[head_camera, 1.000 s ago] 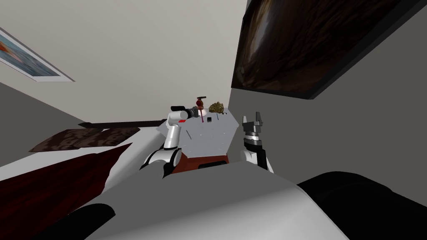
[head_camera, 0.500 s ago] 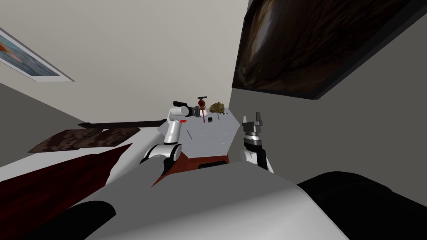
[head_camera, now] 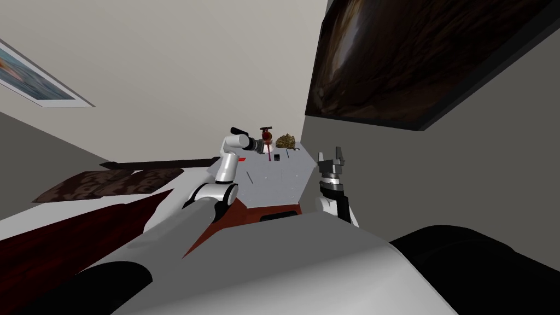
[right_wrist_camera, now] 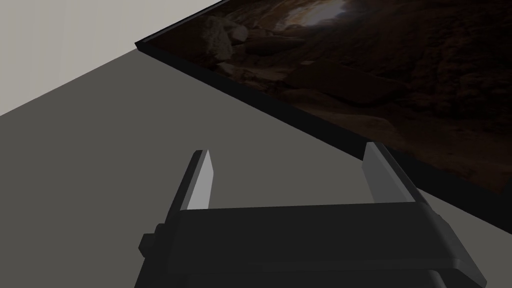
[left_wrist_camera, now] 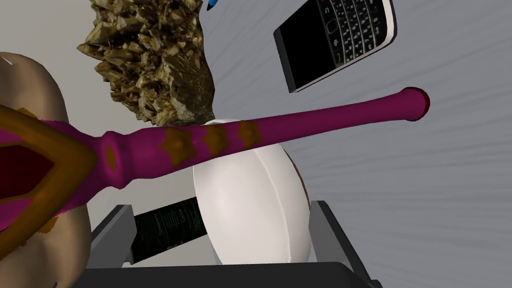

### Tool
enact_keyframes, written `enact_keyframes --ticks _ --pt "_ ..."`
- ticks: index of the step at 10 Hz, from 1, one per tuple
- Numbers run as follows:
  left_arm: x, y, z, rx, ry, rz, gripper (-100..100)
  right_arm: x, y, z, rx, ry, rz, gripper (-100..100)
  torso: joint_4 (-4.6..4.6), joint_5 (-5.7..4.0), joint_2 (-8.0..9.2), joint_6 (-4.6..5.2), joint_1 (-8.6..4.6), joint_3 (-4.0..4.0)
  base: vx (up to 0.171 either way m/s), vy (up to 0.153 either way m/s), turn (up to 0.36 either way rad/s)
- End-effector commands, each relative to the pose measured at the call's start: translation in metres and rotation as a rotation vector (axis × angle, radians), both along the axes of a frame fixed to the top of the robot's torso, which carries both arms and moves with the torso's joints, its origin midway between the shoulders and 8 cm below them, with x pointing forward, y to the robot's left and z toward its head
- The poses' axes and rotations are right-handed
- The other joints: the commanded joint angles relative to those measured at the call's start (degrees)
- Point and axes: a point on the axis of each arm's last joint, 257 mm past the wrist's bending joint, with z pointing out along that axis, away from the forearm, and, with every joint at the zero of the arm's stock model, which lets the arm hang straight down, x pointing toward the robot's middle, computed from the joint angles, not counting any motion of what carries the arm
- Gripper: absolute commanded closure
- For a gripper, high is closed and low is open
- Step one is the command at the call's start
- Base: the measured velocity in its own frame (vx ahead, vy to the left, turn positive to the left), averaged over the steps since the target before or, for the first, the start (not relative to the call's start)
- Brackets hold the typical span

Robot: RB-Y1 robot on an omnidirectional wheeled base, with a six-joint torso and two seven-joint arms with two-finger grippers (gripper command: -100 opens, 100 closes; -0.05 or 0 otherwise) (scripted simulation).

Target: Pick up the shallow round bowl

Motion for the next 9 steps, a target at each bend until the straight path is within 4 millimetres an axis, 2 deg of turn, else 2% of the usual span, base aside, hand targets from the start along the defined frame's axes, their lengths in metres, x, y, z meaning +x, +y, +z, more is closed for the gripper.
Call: enact_keyframes --ticks 1,9 --pt "-0.004 -0.006 0.002 0.038 0.036 -0.029 -100 0.0 0.0 0.0 0.0 0.0 0.0 0 0.0 0.0 0.0 0.0 0.0 0.0 0.023 0.054 -0.026" --pt "-0.031 -0.006 -0.013 0.204 0.229 -0.106 -100 0.0 0.0 0.0 0.0 0.0 0.0 0 -0.02 0.01 -0.07 -0.01 0.03 -0.05 0.035 0.042 -0.025"
